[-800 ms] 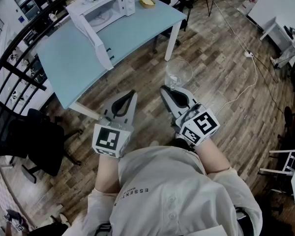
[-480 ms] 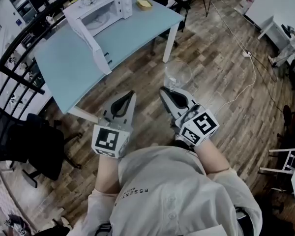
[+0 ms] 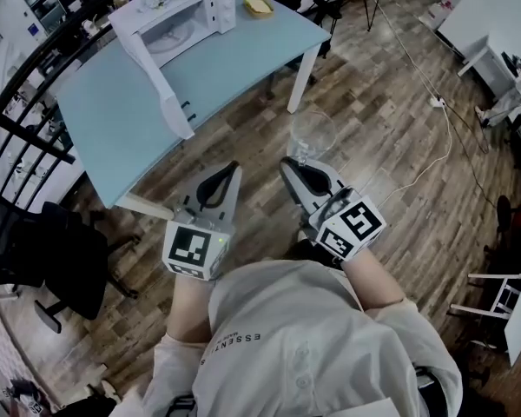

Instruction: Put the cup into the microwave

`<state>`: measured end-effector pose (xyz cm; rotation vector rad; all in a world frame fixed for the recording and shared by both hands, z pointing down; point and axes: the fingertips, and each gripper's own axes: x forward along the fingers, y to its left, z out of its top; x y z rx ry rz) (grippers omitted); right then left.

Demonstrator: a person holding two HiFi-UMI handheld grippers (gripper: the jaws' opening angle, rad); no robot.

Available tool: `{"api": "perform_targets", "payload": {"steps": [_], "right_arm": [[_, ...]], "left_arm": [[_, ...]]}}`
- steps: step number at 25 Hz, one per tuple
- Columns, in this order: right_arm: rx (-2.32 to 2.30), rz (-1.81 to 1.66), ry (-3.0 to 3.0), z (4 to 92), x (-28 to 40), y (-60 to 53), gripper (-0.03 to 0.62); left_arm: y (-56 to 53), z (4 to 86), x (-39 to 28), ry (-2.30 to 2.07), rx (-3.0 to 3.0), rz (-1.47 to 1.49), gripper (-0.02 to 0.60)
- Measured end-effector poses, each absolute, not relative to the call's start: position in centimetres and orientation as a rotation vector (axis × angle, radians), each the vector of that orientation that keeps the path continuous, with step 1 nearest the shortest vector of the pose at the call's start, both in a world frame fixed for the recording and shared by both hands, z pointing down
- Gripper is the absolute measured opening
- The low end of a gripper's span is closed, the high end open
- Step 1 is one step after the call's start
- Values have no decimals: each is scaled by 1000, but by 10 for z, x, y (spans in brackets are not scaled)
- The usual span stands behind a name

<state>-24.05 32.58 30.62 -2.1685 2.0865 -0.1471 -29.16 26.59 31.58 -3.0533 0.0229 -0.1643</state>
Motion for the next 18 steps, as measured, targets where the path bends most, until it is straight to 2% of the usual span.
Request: {"api": "perform_targets", "payload": {"steps": [8, 18], "right_arm": [[-2072, -159, 2174, 320, -172, 297, 21], [-1818, -237, 2388, 317, -31, 215, 21]], "left_arm": [[242, 336, -238, 150, -3045, -203, 2], [179, 323, -122, 532, -3028, -228, 2]]}}
